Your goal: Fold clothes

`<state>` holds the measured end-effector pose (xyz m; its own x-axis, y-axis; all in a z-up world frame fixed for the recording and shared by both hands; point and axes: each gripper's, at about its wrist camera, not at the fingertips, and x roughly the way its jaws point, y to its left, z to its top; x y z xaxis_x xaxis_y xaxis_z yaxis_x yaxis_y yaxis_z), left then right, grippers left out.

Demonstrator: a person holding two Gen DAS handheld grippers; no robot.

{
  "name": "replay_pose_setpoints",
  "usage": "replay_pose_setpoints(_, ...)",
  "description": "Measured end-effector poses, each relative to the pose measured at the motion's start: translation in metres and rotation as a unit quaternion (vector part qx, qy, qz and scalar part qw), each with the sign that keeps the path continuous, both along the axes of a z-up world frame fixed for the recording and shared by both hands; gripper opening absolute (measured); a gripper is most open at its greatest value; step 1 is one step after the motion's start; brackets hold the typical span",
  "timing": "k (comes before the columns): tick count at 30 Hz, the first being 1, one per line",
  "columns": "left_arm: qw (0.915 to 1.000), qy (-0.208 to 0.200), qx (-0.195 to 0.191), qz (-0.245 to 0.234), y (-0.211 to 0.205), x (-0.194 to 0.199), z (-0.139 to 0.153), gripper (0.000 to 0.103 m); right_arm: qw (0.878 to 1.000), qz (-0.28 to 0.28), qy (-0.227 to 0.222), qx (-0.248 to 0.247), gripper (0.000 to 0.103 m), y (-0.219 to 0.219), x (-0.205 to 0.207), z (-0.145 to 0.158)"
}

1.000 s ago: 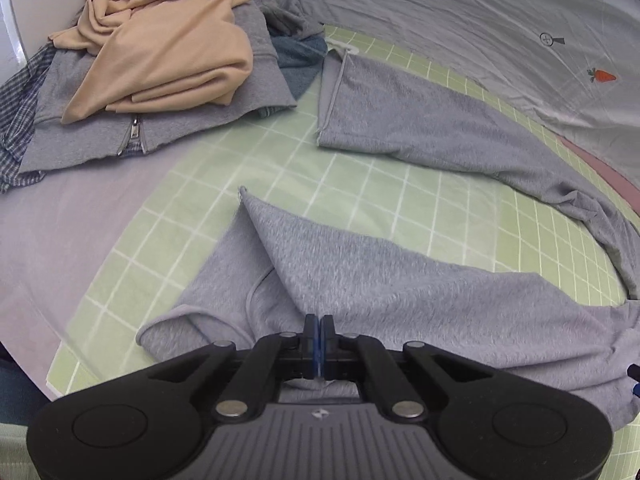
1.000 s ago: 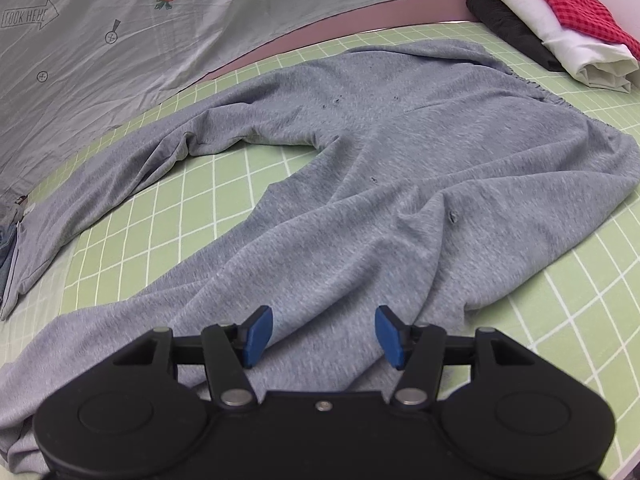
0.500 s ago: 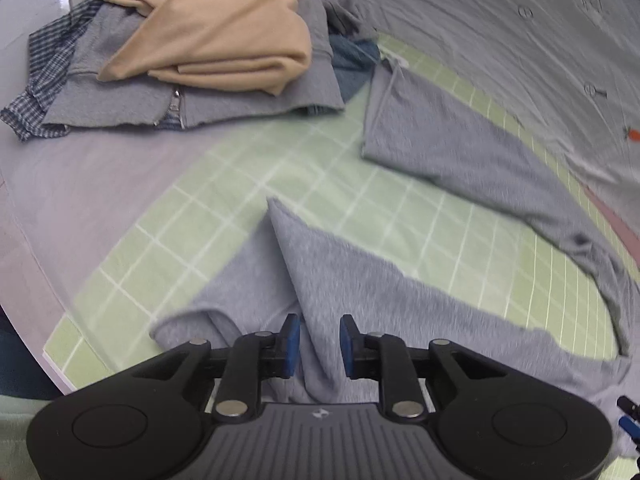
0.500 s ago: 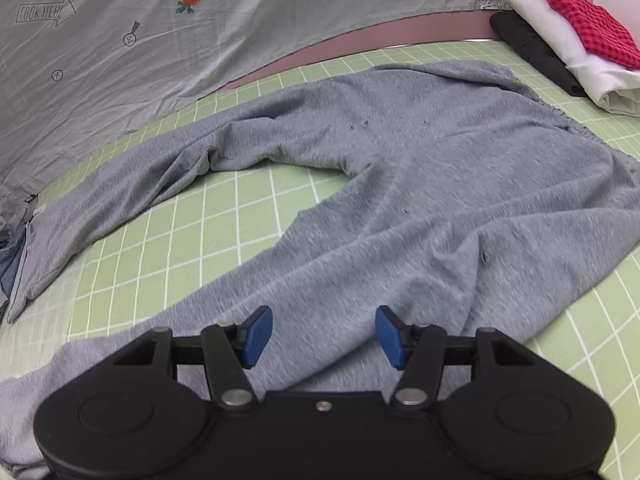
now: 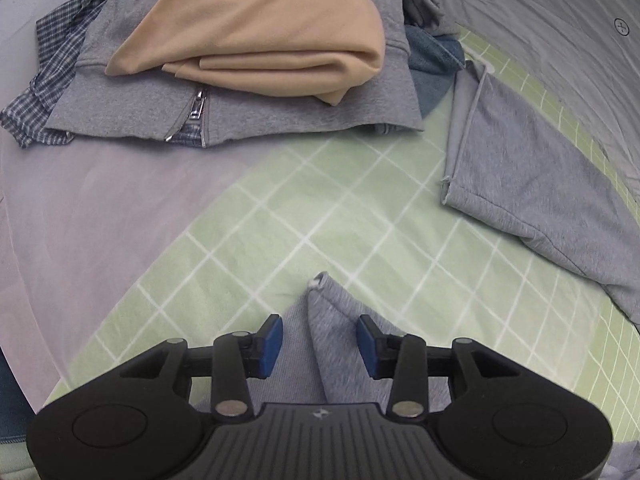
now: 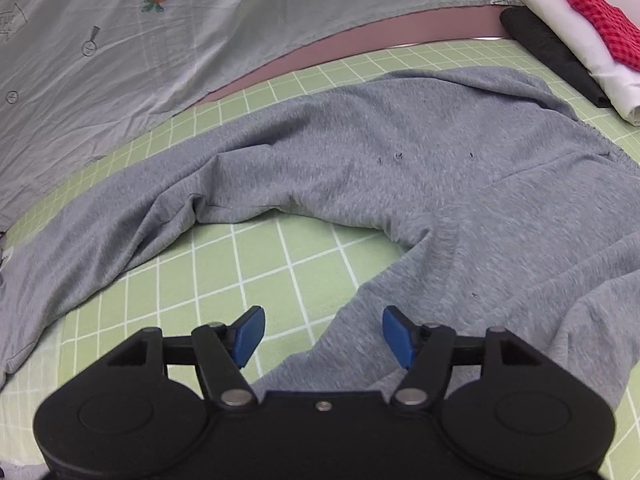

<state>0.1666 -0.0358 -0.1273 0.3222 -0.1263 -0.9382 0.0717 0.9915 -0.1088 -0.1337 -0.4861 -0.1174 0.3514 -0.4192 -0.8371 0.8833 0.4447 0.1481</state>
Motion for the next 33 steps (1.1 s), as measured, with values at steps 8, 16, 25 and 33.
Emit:
replay_pose_setpoints(8,0.9999,-0.01,0.006,-0.007,-0.004,0.0,0.0,0.003,1.0,0.005,0.016,-0.003,0.006,-0.01,-0.004,-0.009)
replay_pose_setpoints(16,0.9941,-0.09,-0.053,0.028,0.018,-0.022,0.074,0.002,0.996,-0.004,-0.057,-0.066,0.003,0.014,-0.047,0.05)
replay_pose_setpoints(25,0.9808,-0.16,-0.11,0.014,0.0,-0.021,0.131,0.002,0.985,0.004,-0.107,-0.136,0.002,0.018,-0.062,0.102)
replay_pose_setpoints(33,0.9785,-0.171,-0.114,0.021,0.004,-0.024,0.162,0.002,0.981,-0.011,-0.137,-0.135,0.002,0.019,-0.06,0.12)
